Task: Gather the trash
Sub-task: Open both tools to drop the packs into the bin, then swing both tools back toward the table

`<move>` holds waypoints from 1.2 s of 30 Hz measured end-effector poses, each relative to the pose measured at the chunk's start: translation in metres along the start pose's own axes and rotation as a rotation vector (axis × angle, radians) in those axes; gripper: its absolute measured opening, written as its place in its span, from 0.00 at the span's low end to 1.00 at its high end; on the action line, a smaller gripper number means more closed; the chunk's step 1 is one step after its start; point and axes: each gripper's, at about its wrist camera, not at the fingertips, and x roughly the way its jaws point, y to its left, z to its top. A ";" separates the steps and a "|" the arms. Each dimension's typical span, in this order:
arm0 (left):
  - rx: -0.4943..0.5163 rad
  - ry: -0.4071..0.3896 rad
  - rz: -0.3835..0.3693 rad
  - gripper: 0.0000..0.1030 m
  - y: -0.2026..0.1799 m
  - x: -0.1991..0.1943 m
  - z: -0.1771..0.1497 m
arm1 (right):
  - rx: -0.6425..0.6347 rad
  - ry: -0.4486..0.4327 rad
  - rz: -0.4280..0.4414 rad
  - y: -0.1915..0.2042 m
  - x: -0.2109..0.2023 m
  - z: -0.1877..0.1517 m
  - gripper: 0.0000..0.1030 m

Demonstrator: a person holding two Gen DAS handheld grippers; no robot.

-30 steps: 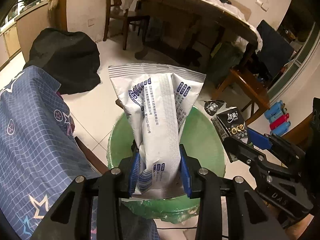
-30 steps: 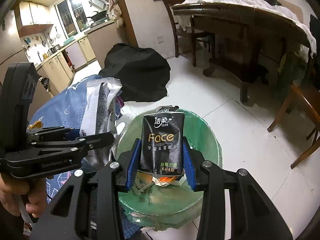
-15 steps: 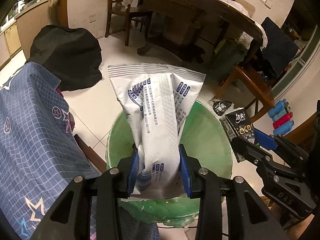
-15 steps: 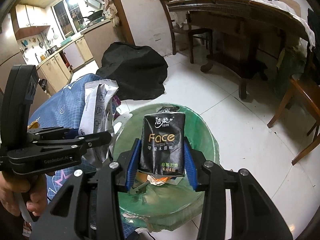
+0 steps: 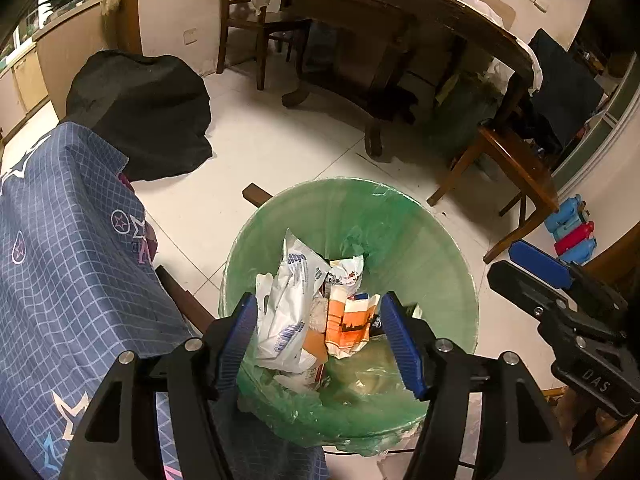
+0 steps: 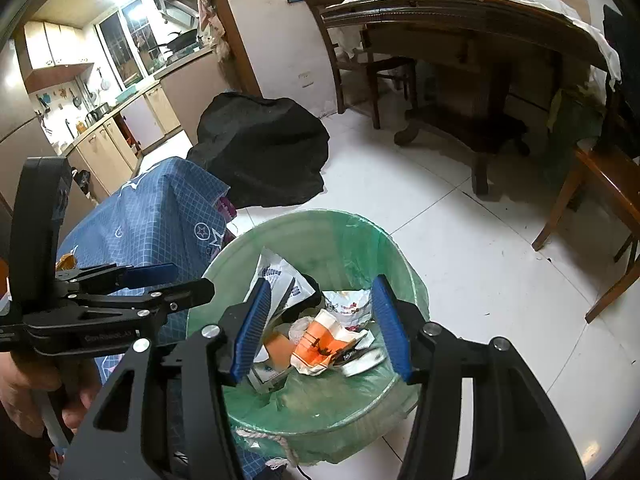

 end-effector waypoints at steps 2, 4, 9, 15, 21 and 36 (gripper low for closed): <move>-0.002 0.002 0.000 0.63 0.001 0.001 -0.001 | 0.000 0.001 0.001 -0.001 0.000 0.000 0.49; -0.002 0.003 0.001 0.63 0.000 0.001 -0.001 | 0.001 0.001 -0.001 0.000 0.000 0.000 0.50; 0.005 -0.002 0.004 0.63 -0.002 -0.002 -0.002 | 0.001 -0.010 -0.002 0.000 -0.003 -0.002 0.59; -0.002 -0.028 0.004 0.68 0.007 -0.020 -0.015 | -0.025 -0.059 -0.004 0.013 -0.018 -0.010 0.80; -0.037 -0.089 0.051 0.72 0.041 -0.059 -0.052 | -0.068 -0.124 0.033 0.044 -0.037 -0.024 0.88; -0.386 -0.289 0.379 0.75 0.300 -0.234 -0.218 | -0.233 -0.054 0.266 0.173 -0.022 -0.070 0.91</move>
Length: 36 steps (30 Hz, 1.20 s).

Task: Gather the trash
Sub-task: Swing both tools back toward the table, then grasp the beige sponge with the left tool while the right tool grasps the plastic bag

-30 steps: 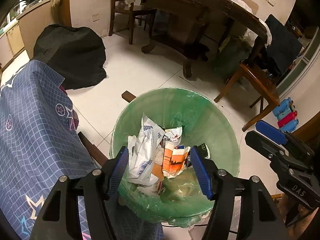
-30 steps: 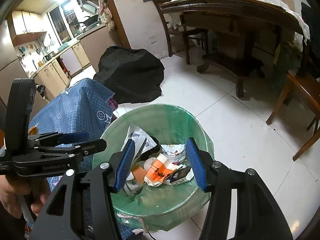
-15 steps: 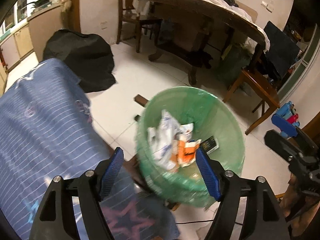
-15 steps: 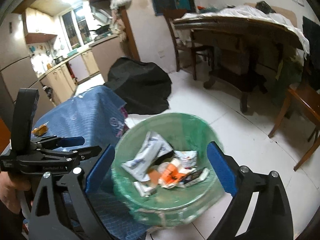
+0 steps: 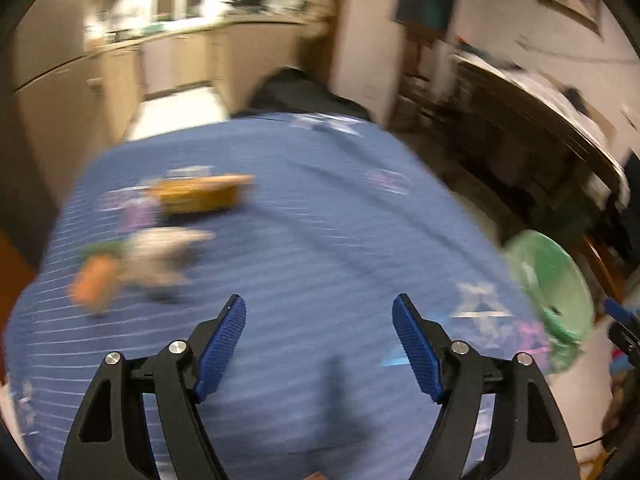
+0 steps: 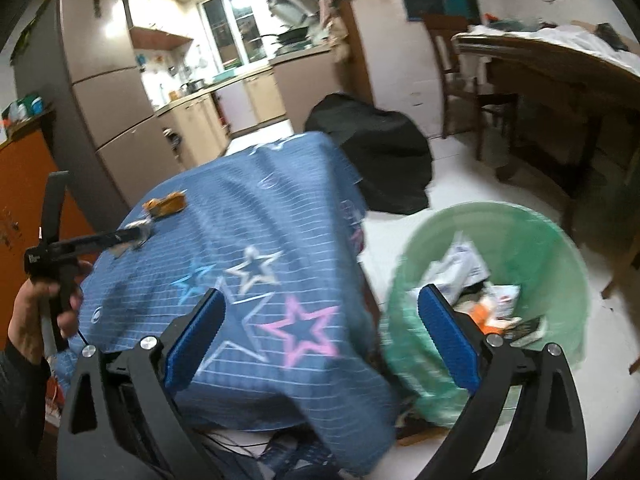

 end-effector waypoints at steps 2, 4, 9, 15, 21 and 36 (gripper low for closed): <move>-0.042 -0.006 0.048 0.76 0.044 -0.008 -0.002 | -0.013 0.019 0.022 0.014 0.011 0.001 0.91; -0.090 0.001 0.106 0.77 0.093 -0.010 -0.005 | -0.029 0.031 0.040 0.027 0.020 0.002 0.91; -0.143 0.060 0.129 0.77 0.166 0.005 -0.011 | -0.071 0.054 0.081 0.062 0.039 0.003 0.91; -0.171 0.096 0.048 0.76 0.189 0.034 -0.005 | -0.117 0.086 0.111 0.101 0.062 0.007 0.91; -0.162 0.074 0.046 0.59 0.190 0.052 0.010 | -0.153 0.119 0.163 0.136 0.083 0.014 0.91; -0.269 -0.012 0.062 0.33 0.196 0.032 -0.021 | -0.105 0.268 0.426 0.241 0.193 0.047 0.68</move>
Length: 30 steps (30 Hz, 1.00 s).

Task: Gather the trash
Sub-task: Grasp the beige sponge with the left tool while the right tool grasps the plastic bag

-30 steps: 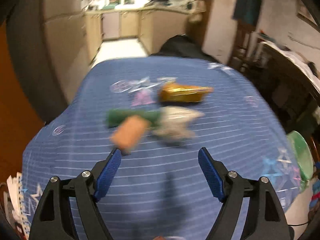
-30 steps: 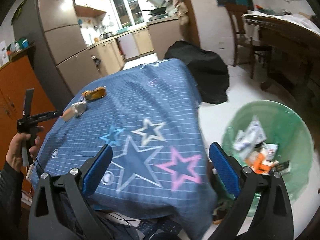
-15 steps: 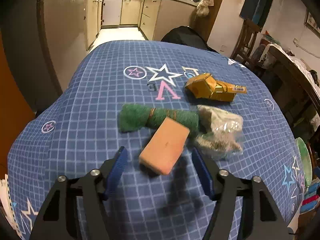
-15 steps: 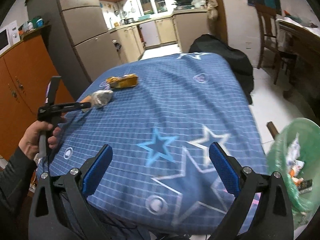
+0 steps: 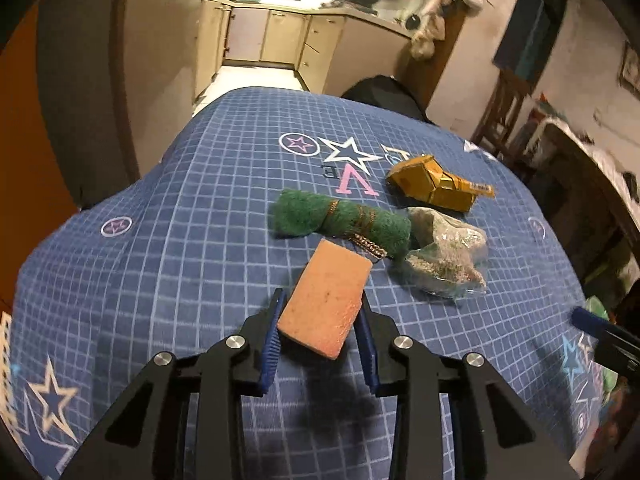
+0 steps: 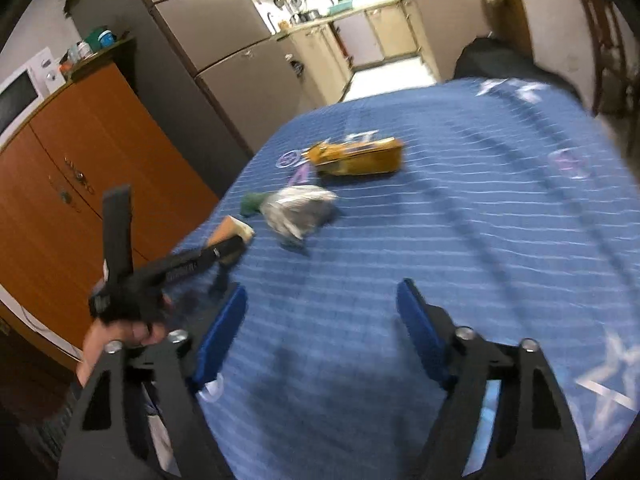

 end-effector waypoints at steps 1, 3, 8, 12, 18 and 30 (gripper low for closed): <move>-0.007 -0.002 0.003 0.33 -0.001 -0.001 -0.001 | 0.014 0.010 0.013 0.002 0.009 0.006 0.68; -0.017 -0.004 0.002 0.33 0.001 -0.003 -0.003 | 0.053 0.029 0.038 0.008 0.032 0.018 0.68; -0.024 -0.017 -0.004 0.33 0.004 -0.006 -0.010 | 0.092 0.047 0.025 0.020 0.072 0.044 0.68; -0.027 -0.020 -0.001 0.33 0.007 -0.009 -0.012 | 0.096 0.058 -0.018 0.027 0.090 0.056 0.68; -0.037 -0.023 -0.009 0.33 0.011 -0.011 -0.012 | 0.053 0.055 -0.097 0.031 0.100 0.053 0.52; -0.001 -0.050 -0.006 0.33 -0.014 -0.032 -0.026 | -0.077 -0.083 -0.171 0.029 0.004 0.006 0.36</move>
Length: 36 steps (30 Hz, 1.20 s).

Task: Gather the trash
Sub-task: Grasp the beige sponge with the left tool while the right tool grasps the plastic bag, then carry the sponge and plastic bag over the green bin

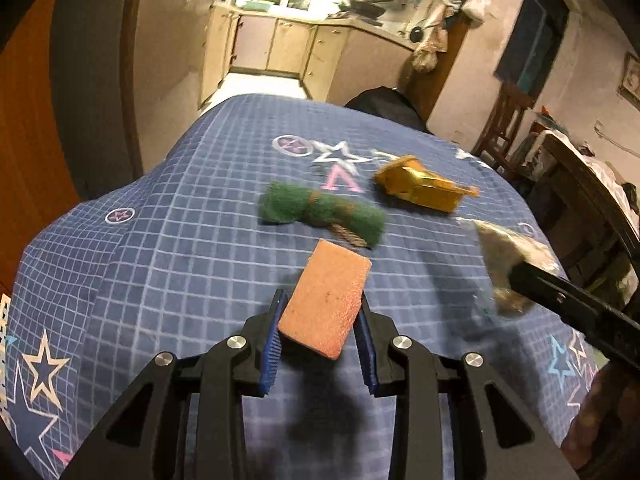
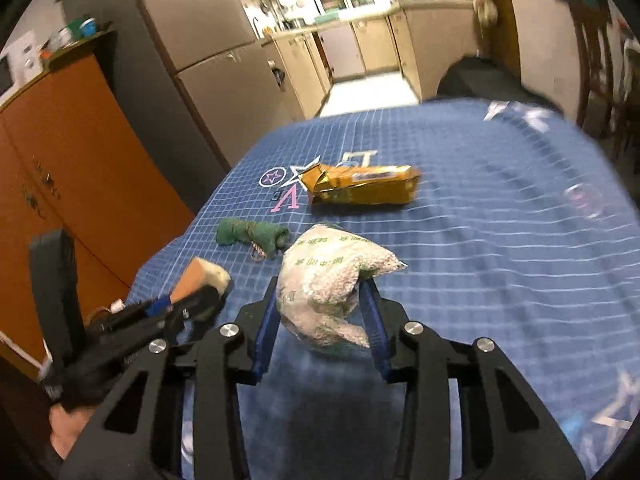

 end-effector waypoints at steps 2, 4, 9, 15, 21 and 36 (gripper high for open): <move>0.025 -0.021 -0.012 0.32 -0.015 -0.012 -0.003 | -0.038 -0.028 -0.023 0.002 -0.018 -0.007 0.36; 0.048 -0.047 -0.033 0.32 -0.031 -0.027 -0.005 | -0.074 -0.063 -0.047 0.002 -0.041 -0.018 0.36; 0.093 -0.102 -0.086 0.32 -0.074 -0.066 -0.013 | -0.088 -0.142 -0.091 -0.006 -0.096 -0.040 0.36; 0.147 -0.129 -0.131 0.32 -0.124 -0.094 -0.024 | -0.091 -0.229 -0.160 -0.022 -0.145 -0.057 0.36; 0.175 -0.130 -0.169 0.33 -0.163 -0.106 -0.029 | -0.099 -0.293 -0.231 -0.038 -0.185 -0.065 0.36; 0.288 -0.108 -0.320 0.33 -0.291 -0.119 -0.037 | -0.056 -0.363 -0.382 -0.096 -0.258 -0.078 0.36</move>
